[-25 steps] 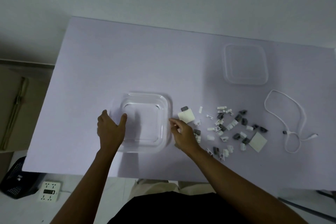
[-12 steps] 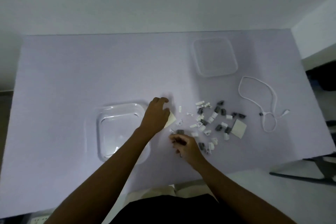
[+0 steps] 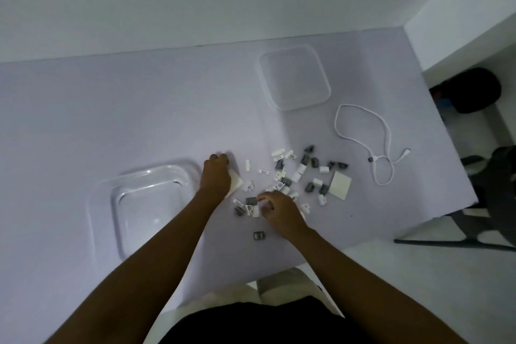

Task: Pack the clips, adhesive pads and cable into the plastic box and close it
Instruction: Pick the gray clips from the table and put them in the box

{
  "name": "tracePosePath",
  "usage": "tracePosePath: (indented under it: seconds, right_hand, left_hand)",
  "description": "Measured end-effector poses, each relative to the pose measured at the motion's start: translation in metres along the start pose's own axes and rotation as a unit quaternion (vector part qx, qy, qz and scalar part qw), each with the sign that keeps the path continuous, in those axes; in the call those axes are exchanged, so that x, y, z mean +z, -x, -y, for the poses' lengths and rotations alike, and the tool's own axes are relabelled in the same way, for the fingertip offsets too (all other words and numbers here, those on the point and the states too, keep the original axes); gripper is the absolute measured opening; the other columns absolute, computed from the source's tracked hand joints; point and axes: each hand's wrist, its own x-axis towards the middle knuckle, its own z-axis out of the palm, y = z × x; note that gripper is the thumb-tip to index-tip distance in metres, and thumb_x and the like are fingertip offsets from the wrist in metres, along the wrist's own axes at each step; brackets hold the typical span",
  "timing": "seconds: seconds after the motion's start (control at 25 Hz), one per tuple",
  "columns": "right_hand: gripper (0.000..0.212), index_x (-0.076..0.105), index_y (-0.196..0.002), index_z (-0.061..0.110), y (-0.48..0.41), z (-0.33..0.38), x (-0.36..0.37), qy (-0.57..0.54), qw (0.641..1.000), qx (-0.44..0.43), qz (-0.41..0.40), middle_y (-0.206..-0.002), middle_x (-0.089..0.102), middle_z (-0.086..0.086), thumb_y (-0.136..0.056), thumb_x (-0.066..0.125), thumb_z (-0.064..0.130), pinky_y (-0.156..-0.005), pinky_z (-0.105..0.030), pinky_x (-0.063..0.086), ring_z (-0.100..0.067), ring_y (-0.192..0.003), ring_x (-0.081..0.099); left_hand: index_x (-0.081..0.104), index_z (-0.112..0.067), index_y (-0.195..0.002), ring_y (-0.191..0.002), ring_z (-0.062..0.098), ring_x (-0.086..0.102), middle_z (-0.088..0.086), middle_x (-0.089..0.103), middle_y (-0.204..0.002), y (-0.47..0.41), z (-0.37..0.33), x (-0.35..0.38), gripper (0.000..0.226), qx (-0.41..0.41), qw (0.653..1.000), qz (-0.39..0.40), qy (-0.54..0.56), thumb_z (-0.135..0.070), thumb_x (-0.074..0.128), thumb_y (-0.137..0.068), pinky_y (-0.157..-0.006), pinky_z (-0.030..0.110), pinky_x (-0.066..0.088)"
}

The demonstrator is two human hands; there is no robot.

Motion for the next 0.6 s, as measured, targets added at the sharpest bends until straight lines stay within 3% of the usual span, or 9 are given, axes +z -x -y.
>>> tracePosePath:
  seconds: [0.12,0.24,0.28,0.4,0.44,0.52,0.56,0.6]
  right_hand:
    - [0.032,0.071,-0.115,0.015,-0.017,0.008,0.011,0.084,0.996,-0.015,0.027,-0.109,0.067,-0.015,-0.085,0.062,0.009,-0.087,-0.038,0.054,-0.032,-0.099,0.065]
    - [0.022,0.073,-0.108,0.015,-0.025,0.004,0.018,0.137,0.988,-0.037,0.063,-0.104,0.063,-0.011,-0.087,0.066,0.017,-0.083,-0.033,0.051,-0.03,-0.094,0.064]
    - [0.02,0.074,-0.105,0.013,-0.026,0.001,0.018,0.126,0.989,-0.029,0.066,-0.103,0.063,-0.01,-0.087,0.068,0.019,-0.083,-0.032,0.051,-0.028,-0.093,0.064]
    - [0.006,0.074,-0.09,0.011,-0.021,0.002,0.01,-0.069,0.996,0.056,0.024,-0.087,0.065,-0.004,-0.085,0.072,0.014,-0.073,-0.027,0.051,-0.013,-0.077,0.061]
    - [0.008,0.072,-0.081,0.013,-0.017,0.003,0.002,-0.192,0.975,0.11,0.016,-0.076,0.063,-0.002,-0.088,0.068,0.012,-0.064,-0.028,0.047,-0.012,-0.067,0.057]
    - [0.027,0.065,-0.071,0.012,-0.005,-0.001,-0.017,-0.436,0.877,0.198,0.034,-0.063,0.056,-0.005,-0.093,0.049,0.012,-0.054,-0.03,0.036,-0.021,-0.059,0.049]
    - [0.031,0.062,-0.071,0.01,0.001,-0.003,-0.028,-0.526,0.819,0.223,0.045,-0.062,0.054,-0.008,-0.093,0.042,0.014,-0.053,-0.03,0.035,-0.023,-0.058,0.048]
    - [0.035,0.06,-0.07,0.007,0.005,-0.007,-0.038,-0.57,0.786,0.236,0.042,-0.06,0.053,-0.01,-0.095,0.037,0.018,-0.053,-0.029,0.036,-0.024,-0.056,0.049]
  left_hand:
    - [0.061,0.0,-0.114,-0.103,0.034,0.059,0.02,0.062,-0.112,0.008,-0.001,-0.005,0.024,-0.011,0.999,-0.023,0.04,-0.002,0.044,-0.096,-0.087,0.036,0.048]
    - [0.063,-0.006,-0.111,-0.097,0.025,0.06,0.007,0.065,-0.106,0.02,-0.017,-0.027,0.021,-0.09,0.97,-0.04,0.221,-0.009,0.049,-0.096,-0.081,0.031,0.048]
    - [0.065,-0.009,-0.108,-0.095,0.025,0.061,0.006,0.066,-0.106,0.026,-0.025,-0.037,0.022,-0.145,0.934,-0.028,0.325,-0.009,0.046,-0.096,-0.079,0.032,0.051]
    - [0.067,-0.007,-0.091,-0.079,0.025,0.059,0.012,0.067,-0.094,0.053,-0.043,-0.059,0.032,-0.248,0.748,0.024,0.616,0.001,0.037,-0.087,-0.066,0.034,0.05]
    - [0.066,-0.005,-0.084,-0.072,0.023,0.056,0.013,0.064,-0.087,0.063,-0.045,-0.061,0.031,-0.253,0.703,0.049,0.663,0.001,0.035,-0.083,-0.062,0.032,0.045]
    - [0.059,-0.007,-0.072,-0.061,0.022,0.051,0.011,0.056,-0.076,0.08,-0.043,-0.054,0.023,-0.262,0.645,0.093,0.712,-0.008,0.037,-0.08,-0.057,0.029,0.036]
    - [0.054,-0.01,-0.068,-0.056,0.021,0.048,0.009,0.051,-0.069,0.086,-0.042,-0.046,0.021,-0.281,0.638,0.102,0.71,-0.015,0.039,-0.081,-0.055,0.028,0.032]
    - [0.051,-0.012,-0.065,-0.051,0.019,0.043,0.006,0.047,-0.064,0.092,-0.042,-0.038,0.024,-0.301,0.651,0.103,0.689,-0.023,0.042,-0.083,-0.052,0.026,0.028]
